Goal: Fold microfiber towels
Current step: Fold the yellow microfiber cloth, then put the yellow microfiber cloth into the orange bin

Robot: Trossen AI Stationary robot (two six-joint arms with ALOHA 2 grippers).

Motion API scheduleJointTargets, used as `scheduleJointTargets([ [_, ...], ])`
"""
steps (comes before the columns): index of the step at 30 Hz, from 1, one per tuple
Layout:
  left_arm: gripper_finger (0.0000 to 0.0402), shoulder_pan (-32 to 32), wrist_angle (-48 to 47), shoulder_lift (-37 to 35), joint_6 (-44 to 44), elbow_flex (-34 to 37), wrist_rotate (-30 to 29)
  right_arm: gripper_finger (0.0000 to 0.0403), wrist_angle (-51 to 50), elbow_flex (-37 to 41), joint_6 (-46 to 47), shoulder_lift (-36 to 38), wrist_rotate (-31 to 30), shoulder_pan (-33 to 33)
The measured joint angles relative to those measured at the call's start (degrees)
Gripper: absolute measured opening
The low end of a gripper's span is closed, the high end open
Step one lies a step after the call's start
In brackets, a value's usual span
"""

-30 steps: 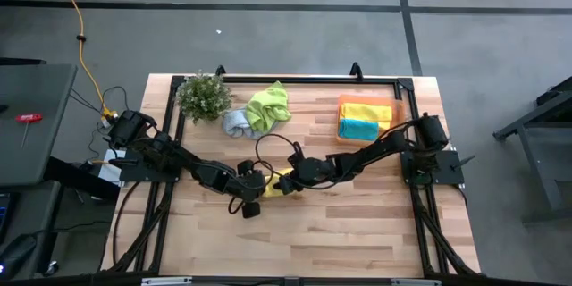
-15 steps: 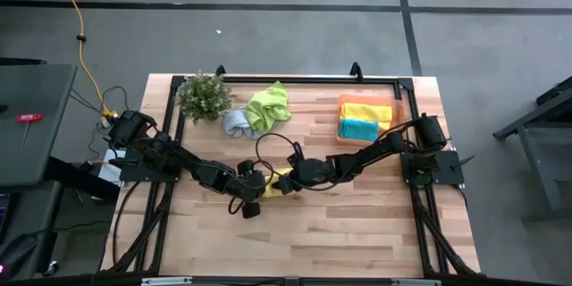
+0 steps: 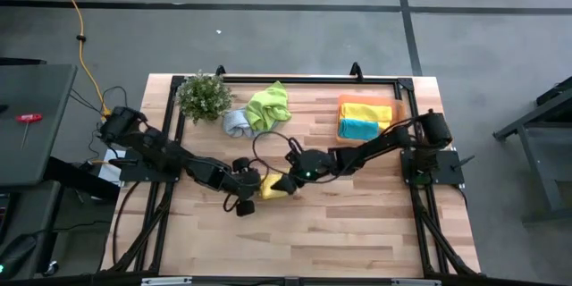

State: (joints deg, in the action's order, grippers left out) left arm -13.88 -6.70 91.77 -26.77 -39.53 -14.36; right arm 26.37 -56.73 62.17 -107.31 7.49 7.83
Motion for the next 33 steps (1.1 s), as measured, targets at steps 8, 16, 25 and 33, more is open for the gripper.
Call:
scheduleJointTargets([
  [8,0.0000,0.0,-7.9,-10.0,0.7,-0.1,-2.4,0.0211,-21.2,0.0,-18.7,10.9,-2.8,-1.8],
  [16,0.0000,0.0,1.9,-12.9,3.5,-0.2,-1.2,0.0134,-31.4,0.0,-26.6,10.4,-8.8,2.7],
  [25,0.0000,1.6,9.7,-4.4,6.3,-0.2,2.0,0.0020,-23.5,0.0,-24.6,3.9,-11.1,4.0],
  [33,0.0000,3.3,10.1,2.3,6.6,-0.2,-1.6,0.0007,-23.0,0.0,-23.6,1.7,-13.3,3.8],
])
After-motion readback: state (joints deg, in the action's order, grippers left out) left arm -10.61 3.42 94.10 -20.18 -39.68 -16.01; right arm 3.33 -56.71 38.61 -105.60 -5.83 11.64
